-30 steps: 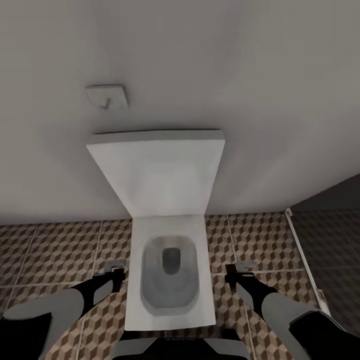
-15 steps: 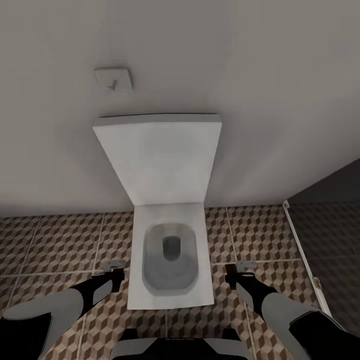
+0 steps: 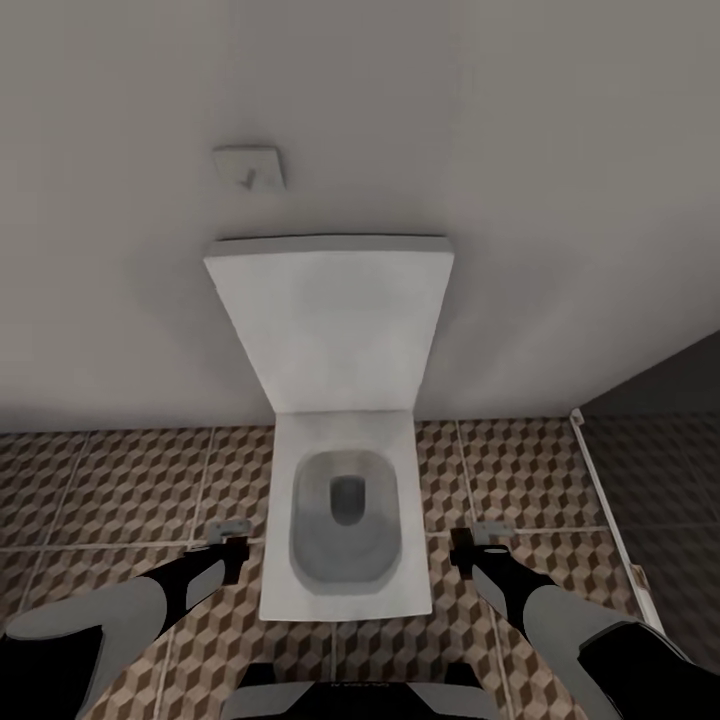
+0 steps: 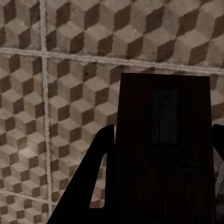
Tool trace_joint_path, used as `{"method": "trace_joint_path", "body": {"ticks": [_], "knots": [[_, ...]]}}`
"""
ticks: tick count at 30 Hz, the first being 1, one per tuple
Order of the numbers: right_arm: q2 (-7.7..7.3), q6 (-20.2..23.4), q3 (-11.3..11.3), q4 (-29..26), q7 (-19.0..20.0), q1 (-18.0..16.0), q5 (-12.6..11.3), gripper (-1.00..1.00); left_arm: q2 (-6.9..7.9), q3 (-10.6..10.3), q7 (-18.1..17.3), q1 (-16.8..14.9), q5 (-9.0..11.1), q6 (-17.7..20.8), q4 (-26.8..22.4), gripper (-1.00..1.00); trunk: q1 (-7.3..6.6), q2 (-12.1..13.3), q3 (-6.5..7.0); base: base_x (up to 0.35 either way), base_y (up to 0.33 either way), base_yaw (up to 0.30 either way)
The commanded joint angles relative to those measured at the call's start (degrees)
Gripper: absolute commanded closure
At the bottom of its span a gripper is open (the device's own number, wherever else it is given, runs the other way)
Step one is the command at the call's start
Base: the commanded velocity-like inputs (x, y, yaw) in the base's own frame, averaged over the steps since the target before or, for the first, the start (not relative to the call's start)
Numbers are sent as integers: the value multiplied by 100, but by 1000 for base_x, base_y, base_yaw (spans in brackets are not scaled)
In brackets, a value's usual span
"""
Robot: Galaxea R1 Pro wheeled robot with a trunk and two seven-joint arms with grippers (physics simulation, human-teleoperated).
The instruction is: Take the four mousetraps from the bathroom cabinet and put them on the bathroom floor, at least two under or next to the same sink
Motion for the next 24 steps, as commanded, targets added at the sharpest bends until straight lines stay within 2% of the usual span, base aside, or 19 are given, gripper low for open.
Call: {"method": "trace_joint_path", "body": {"ticks": [1, 11, 24], "knots": [[0, -5, 0, 0, -1, 0, -19, 100, -1, 1, 14, 0, -10, 2, -1, 100, 0, 0, 9, 0, 0, 83], [0, -5, 0, 0, -1, 0, -19, 100, -5, 1, 14, 0, -10, 2, -1, 100, -220, 401, 260, 0, 0, 41], [0, -5, 0, 0, -1, 0, -18, 100, -14, 1, 14, 0, -10, 2, -6, 100, -505, 922, 502, 0, 0, 1]]}}
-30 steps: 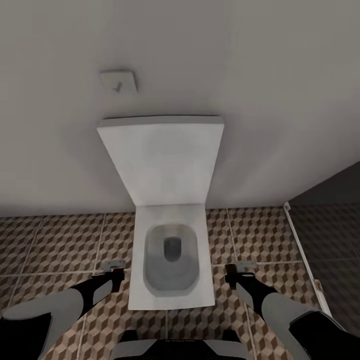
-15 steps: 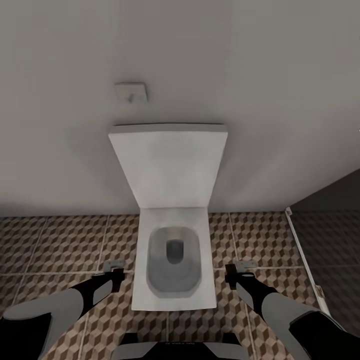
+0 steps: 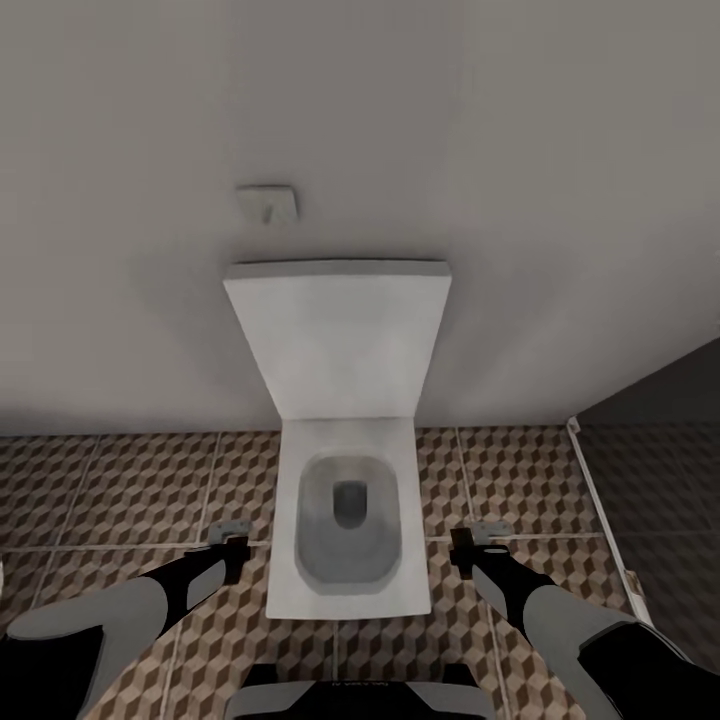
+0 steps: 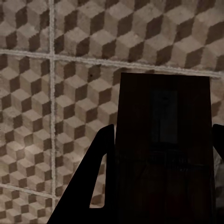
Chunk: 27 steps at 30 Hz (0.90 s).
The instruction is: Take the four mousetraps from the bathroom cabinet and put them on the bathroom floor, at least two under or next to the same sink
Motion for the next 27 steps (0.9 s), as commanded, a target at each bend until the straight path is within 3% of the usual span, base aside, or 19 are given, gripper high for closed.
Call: {"method": "trace_joint_path", "body": {"ticks": [1, 11, 21, 27], "knots": [[-1, -5, -1, 0, -1, 0, -20, 100, 0, 1, 14, 0, -11, 2, 1, 100, -23, 42, 19, 0, 0, 0], [0, -5, -1, 8, -1, 0, -21, 100, 0, 1, 14, 0, -11, 2, 5, 100, -242, 443, 198, 0, 0, 0], [0, -5, -1, 0, -1, 0, -22, 100, 8, 1, 14, 0, -10, 2, 3, 100, -242, 443, 198, 0, 0, 0], [0, -5, -1, 0, -1, 0, -19, 100, 9, 1, 14, 0, -11, 2, 9, 100, -110, 202, 90, 0, 0, 0]]}}
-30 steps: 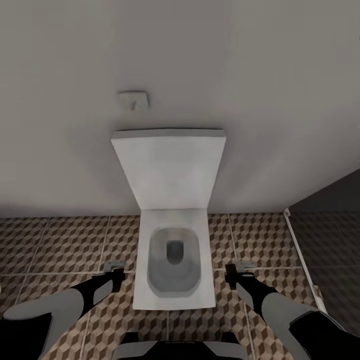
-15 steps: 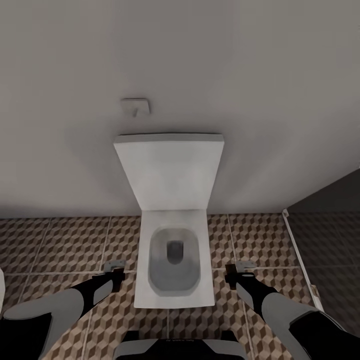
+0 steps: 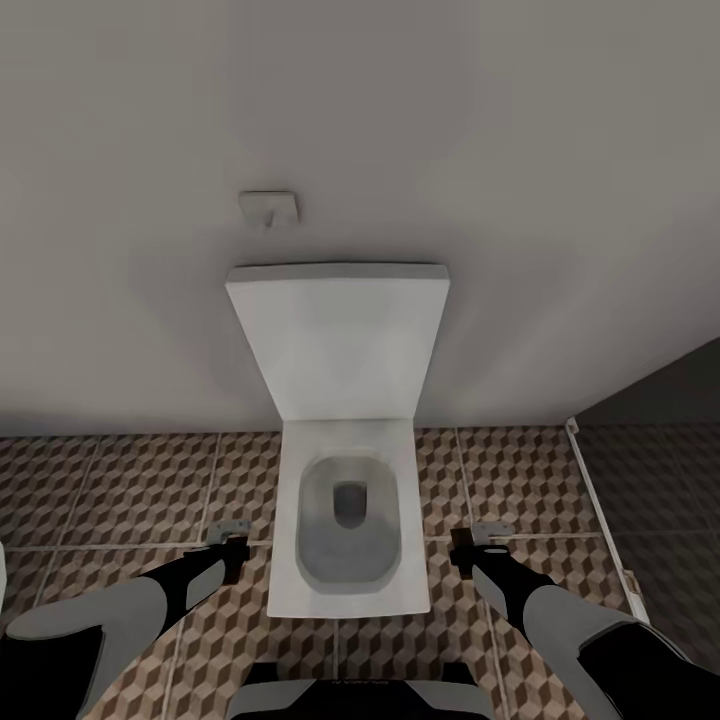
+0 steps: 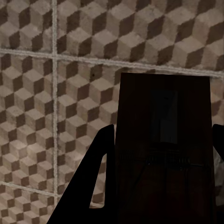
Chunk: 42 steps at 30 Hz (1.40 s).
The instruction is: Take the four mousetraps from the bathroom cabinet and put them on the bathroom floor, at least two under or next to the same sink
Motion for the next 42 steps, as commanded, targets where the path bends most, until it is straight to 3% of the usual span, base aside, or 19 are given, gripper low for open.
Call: {"method": "trace_joint_path", "body": {"ticks": [1, 20, 24, 32, 42], "knots": [[0, -5, -1, 3, -1, 0, -20, 100, 0, 1, 14, 0, -11, 2, 1, 100, 23, -42, -19, 0, 0, 0], [-5, -16, -1, 15, 31, 34, 15, 100, 0, 1, 23, 0, -2, 0, 20, 100, 440, -804, -360, 0, 0, 0], [3, -341, 7, 15, 41, 117, 25, 100, 0, 1, 23, 0, -2, -27, 28, 100, 528, -964, -432, 0, 0, 0], [9, -605, 8, 18, 35, 140, 325, 100, 0, 1, 23, 0, -2, -152, 18, 100, 703, -1285, -575, 0, 0, 0], [7, -620, 5, 21, 34, 141, 360, 100, 3, 1, 23, 0, -2, -165, 13, 100, 923, -1686, -755, 0, 0, 0]]}}
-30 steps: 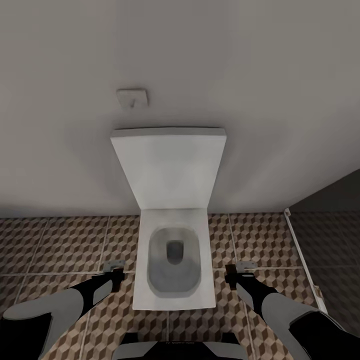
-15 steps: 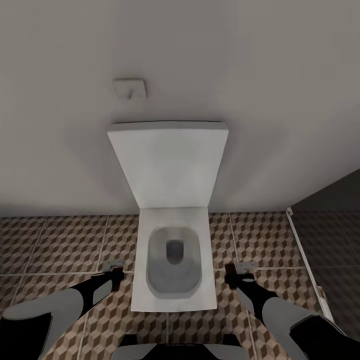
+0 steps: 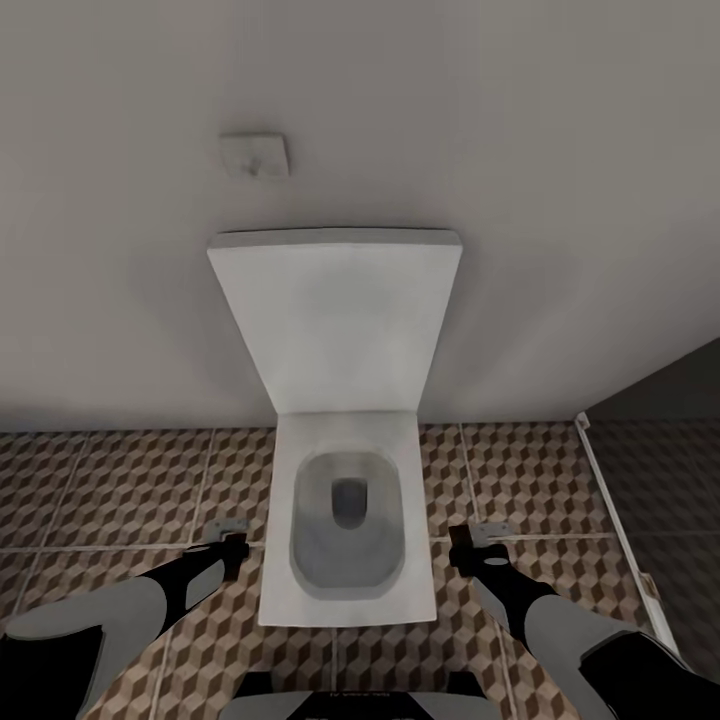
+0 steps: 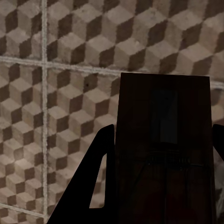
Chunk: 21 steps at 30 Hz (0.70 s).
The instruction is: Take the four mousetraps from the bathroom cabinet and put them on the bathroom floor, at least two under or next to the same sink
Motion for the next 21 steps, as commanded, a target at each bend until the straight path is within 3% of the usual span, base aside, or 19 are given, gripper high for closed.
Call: {"method": "trace_joint_path", "body": {"ticks": [1, 21], "knots": [[1, -5, -1, 2, 1, 0, -19, 100, 2, 1, 14, 0, -11, 2, 1, 100, 23, -42, -19, 0, 0, 0], [-7, -55, -3, 3, 1, 6, -11, 100, 32, 10, 14, 2, -11, -21, 34, 100, 462, -844, -378, 0, 0, 0]]}}
